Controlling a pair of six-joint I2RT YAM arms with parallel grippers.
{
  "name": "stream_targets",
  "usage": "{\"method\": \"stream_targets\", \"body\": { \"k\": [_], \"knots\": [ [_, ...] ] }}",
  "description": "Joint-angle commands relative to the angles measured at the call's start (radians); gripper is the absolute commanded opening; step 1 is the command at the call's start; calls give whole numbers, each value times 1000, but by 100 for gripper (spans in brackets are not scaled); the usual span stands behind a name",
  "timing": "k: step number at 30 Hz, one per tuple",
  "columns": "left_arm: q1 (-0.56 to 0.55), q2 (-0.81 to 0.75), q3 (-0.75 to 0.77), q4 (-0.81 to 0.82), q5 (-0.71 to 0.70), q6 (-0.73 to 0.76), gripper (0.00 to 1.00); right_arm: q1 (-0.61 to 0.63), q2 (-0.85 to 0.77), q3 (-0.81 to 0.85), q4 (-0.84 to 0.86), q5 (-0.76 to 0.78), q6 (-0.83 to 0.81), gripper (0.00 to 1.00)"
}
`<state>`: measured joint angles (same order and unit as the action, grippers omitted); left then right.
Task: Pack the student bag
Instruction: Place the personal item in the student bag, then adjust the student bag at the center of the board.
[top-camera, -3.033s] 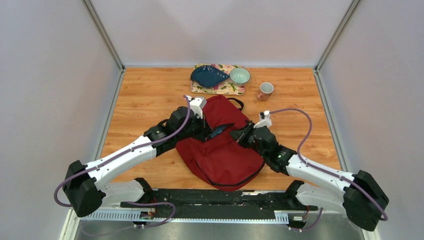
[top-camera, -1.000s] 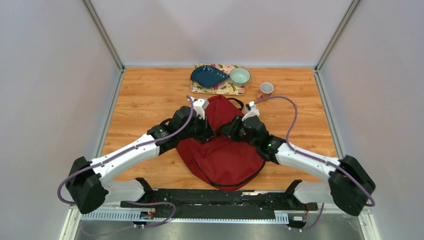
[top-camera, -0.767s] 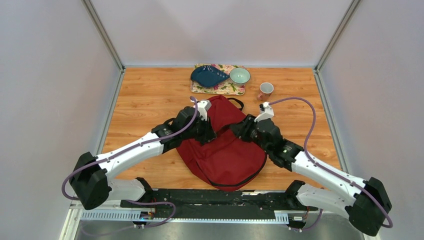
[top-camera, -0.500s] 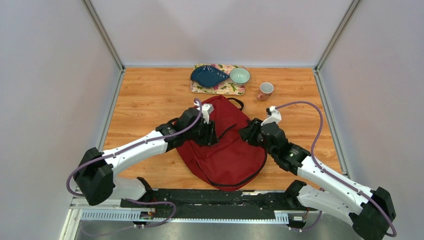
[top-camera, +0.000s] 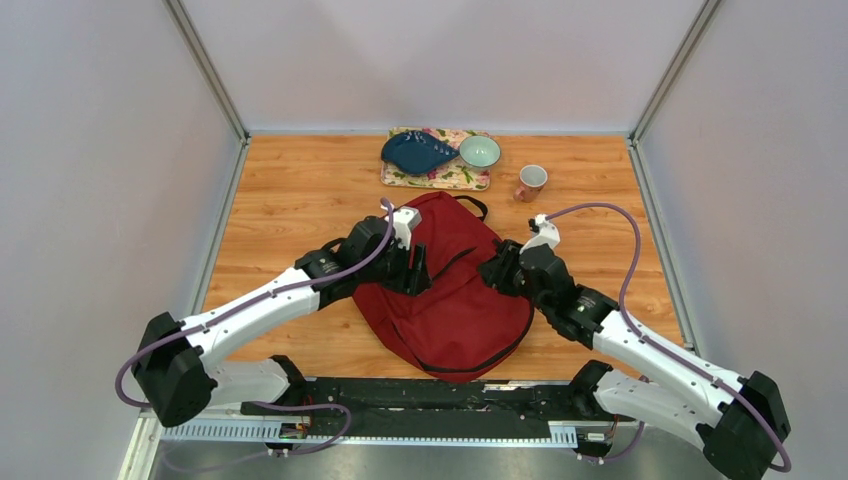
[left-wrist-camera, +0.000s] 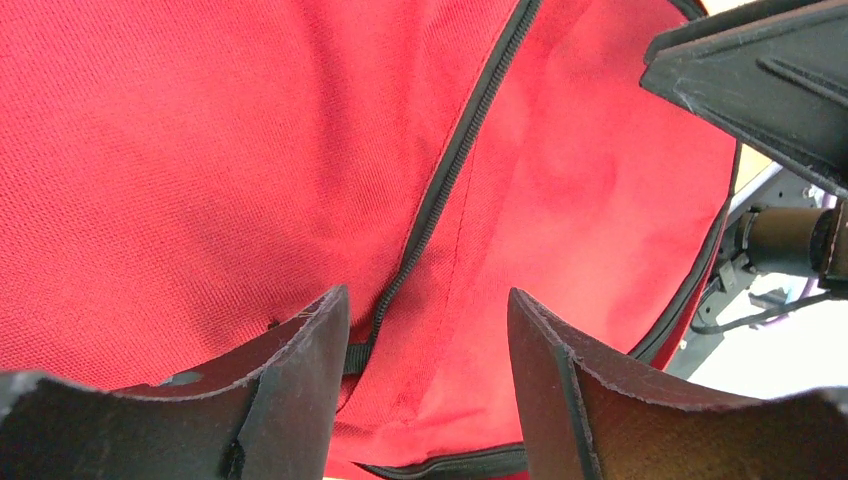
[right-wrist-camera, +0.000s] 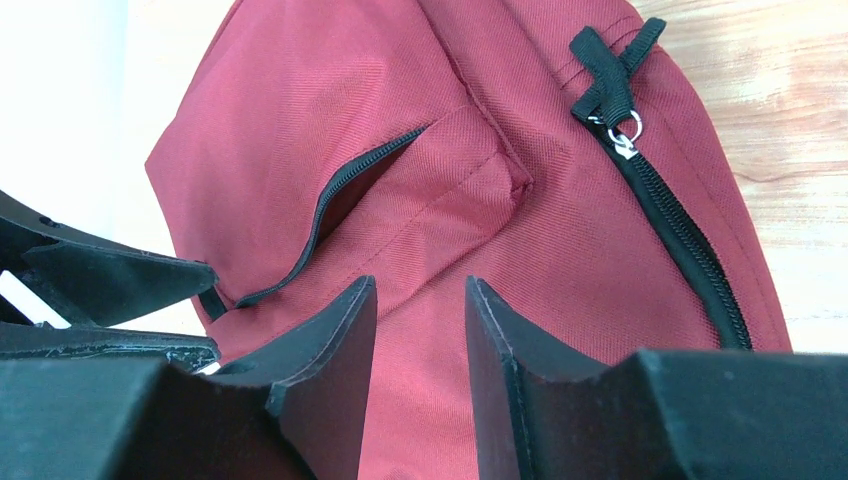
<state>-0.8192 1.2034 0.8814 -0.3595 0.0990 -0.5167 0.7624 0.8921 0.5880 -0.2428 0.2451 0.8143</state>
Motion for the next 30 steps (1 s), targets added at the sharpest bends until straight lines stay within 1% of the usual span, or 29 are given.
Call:
{"method": "stream_targets", "body": {
  "k": [1,5,9,13,15,18,19,22,25,27,28,30],
  "knots": [
    [0,10,21,-41,54,69,67,-3,10,32,14,-17,-12,41],
    [-1,36,30,-64,108,104,67,-3,10,24,16,-17,-6,41],
    [0,47,34,-70,131,122,66,-6,11,19,14,-18,0,41],
    [0,62,48,-99,137,139,63,-5,11,18,14,-21,-1,41],
    [0,64,56,-117,145,150,60,-6,15,18,14,-23,0,41],
    [-1,65,51,-116,163,153,49,-8,22,24,14,-26,-1,41],
    [0,61,50,-111,169,152,39,-8,24,24,14,-27,-3,41],
    [-1,48,33,-88,186,147,22,-8,30,33,16,-30,-9,41],
    [-1,36,13,-68,200,142,12,-9,33,50,16,-33,-17,41],
    [-1,30,2,-62,209,142,9,-14,42,64,16,-43,-30,41],
    [-1,28,-1,-61,214,142,5,-14,45,82,16,-59,-38,41],
    [-1,21,-12,-55,222,147,4,-15,56,104,28,-82,-61,41]
  ]
}}
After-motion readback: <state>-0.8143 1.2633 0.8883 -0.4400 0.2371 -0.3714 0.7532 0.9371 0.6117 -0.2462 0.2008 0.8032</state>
